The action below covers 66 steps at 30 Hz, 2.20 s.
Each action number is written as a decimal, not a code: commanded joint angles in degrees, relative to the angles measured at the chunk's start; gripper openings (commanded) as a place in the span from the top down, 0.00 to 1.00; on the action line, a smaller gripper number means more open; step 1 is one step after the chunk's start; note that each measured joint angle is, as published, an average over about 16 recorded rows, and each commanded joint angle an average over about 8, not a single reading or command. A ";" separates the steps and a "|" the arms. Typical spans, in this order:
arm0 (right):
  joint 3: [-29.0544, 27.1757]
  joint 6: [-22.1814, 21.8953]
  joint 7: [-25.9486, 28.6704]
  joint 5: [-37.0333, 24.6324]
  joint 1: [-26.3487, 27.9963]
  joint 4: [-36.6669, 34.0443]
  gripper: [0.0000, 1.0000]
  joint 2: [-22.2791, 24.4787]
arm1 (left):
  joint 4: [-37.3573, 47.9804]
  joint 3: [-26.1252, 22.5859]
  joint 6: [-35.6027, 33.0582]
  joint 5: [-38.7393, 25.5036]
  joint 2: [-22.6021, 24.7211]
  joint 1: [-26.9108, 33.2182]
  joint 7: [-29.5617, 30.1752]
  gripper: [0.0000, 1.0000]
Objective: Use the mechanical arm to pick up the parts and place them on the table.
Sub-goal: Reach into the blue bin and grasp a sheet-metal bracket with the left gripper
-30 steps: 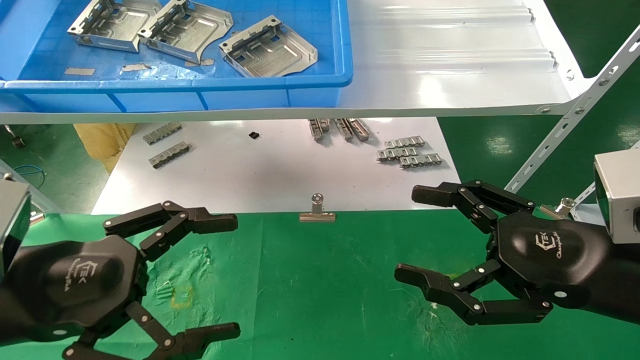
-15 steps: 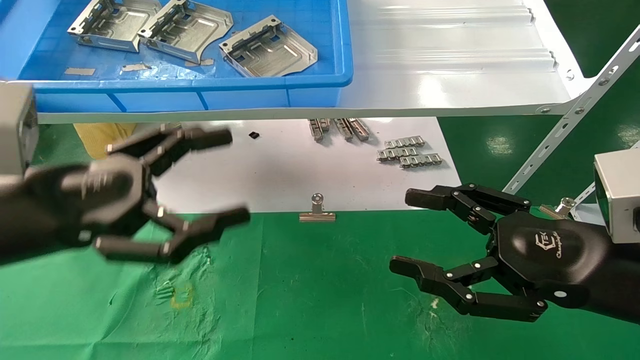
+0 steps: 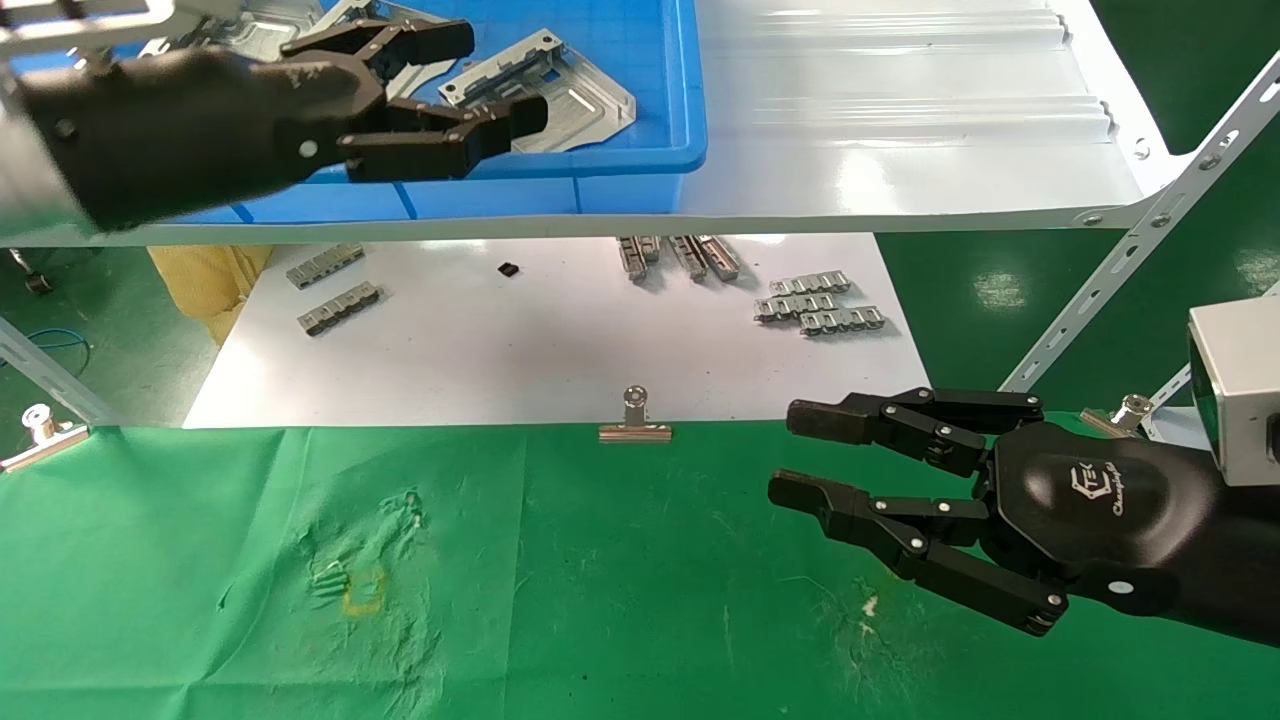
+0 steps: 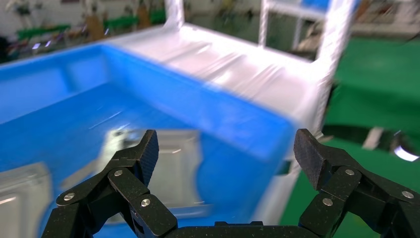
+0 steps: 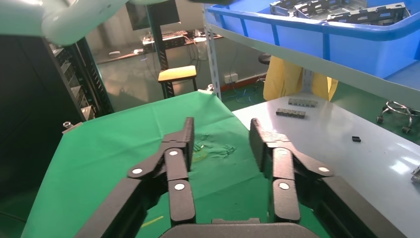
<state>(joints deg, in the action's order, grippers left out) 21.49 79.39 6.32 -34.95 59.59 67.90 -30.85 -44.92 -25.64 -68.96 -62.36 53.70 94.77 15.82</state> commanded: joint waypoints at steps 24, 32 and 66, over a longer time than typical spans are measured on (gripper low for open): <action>0.00 0.00 0.00 0.00 0.00 0.00 1.00 0.00 | 37.54 -9.33 8.53 -16.84 16.89 23.25 -9.66 0.92; 0.00 0.00 0.00 0.00 0.00 0.00 1.00 0.00 | 40.68 -9.49 8.64 -17.05 18.20 24.06 -11.00 1.00; 0.00 0.00 0.00 0.00 0.00 0.00 1.00 0.00 | 44.40 -9.31 11.74 -16.88 19.18 25.12 -13.58 1.00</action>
<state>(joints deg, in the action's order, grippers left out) 21.49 79.39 6.32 -34.95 59.59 67.90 -30.85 -0.59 -34.84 -57.49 -79.09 72.72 119.99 2.21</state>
